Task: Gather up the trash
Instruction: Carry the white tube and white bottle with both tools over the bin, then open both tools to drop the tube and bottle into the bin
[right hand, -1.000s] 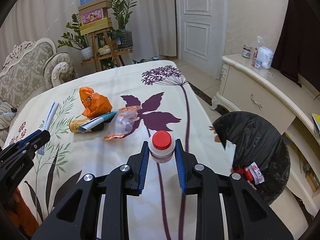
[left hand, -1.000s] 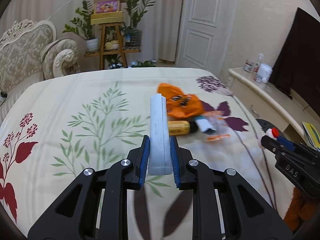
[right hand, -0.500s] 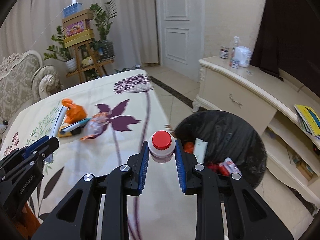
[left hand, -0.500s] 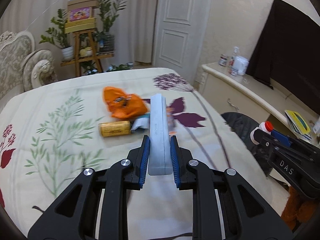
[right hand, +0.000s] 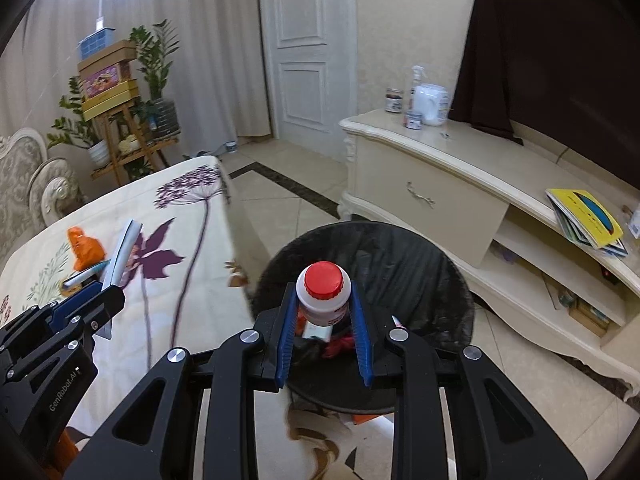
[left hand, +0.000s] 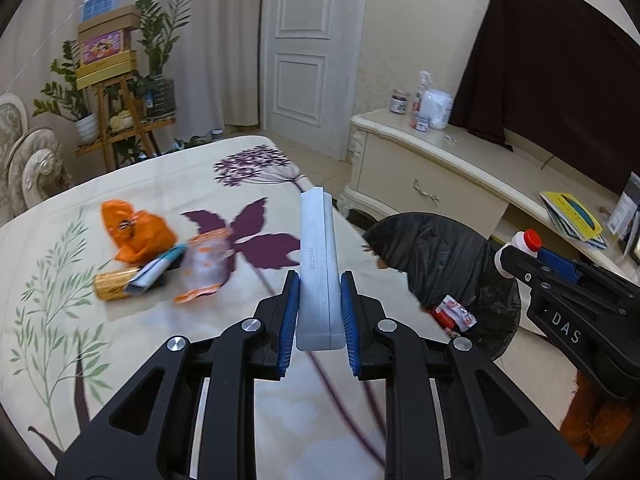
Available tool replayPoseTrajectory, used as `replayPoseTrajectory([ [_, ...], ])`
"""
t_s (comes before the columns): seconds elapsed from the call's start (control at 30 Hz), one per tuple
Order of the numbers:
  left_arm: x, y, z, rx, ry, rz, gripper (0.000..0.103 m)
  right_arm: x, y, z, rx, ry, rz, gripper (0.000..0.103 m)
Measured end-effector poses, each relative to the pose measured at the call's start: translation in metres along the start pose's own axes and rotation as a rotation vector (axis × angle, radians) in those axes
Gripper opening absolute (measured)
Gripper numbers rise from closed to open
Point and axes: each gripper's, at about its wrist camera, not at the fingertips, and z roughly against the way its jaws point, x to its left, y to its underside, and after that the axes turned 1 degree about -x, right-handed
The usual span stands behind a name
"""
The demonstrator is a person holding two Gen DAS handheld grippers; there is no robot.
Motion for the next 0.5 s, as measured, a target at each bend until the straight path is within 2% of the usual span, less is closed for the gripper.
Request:
replayPoseTrajectory([
  [0.5, -0.051, -0.020, -0.046, 0.030, 0.005, -0.081, 0.021, -0.035, -0.008, -0.030, 0.011, 0.039, -0.024, 0.027],
])
